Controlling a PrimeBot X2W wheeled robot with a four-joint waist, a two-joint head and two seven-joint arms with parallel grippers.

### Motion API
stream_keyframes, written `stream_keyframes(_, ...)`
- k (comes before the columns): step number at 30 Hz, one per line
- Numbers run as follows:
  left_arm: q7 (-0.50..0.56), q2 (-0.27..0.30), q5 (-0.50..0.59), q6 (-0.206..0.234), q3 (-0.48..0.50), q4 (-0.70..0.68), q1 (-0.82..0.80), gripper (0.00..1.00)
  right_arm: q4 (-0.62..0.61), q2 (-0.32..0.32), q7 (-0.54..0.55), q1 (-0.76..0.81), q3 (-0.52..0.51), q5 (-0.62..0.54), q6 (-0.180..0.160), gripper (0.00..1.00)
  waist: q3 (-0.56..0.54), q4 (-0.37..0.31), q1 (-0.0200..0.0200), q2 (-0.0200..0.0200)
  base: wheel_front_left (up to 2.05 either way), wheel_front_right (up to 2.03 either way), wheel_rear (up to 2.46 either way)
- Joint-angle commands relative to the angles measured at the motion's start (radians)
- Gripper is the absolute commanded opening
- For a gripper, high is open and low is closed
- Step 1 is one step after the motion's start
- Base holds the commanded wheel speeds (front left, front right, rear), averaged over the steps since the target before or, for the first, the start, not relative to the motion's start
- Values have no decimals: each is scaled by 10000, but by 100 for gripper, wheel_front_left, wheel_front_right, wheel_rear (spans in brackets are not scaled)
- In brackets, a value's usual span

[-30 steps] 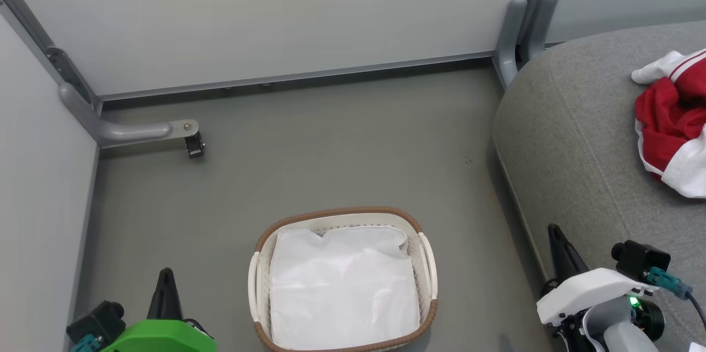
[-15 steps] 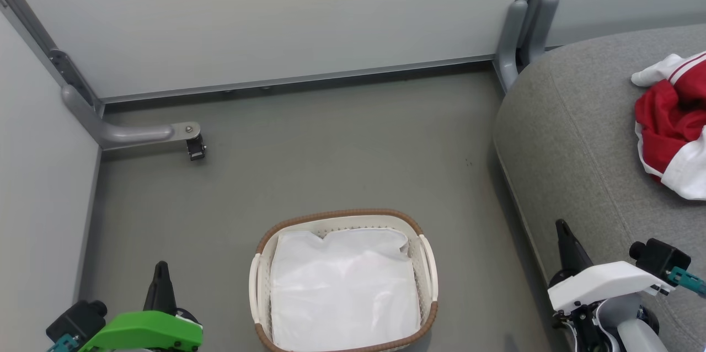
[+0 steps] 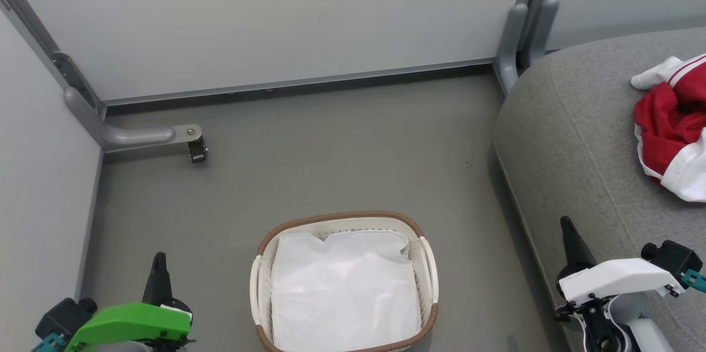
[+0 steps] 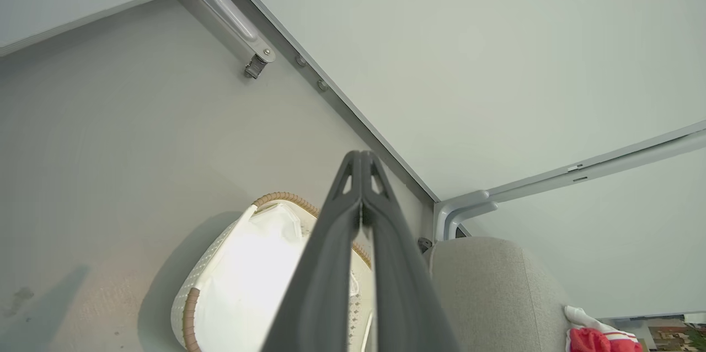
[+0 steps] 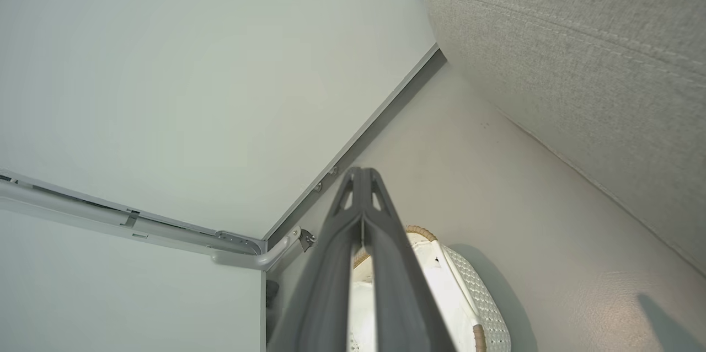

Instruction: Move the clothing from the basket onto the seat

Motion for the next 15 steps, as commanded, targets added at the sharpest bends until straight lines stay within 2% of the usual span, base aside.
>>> stream_keyframes(1,82,56,-310,-89,87,-155,-284,0,-182,-53,74,41,-83,333,-3,0,-9,3,0,0,0,0,0)
stream_keyframes(15,491,66,-1767,-228,238,-315,-400,0,-426,-34,478,97,-267,1835,-4,0,-85,23,0,0,0,0,0)
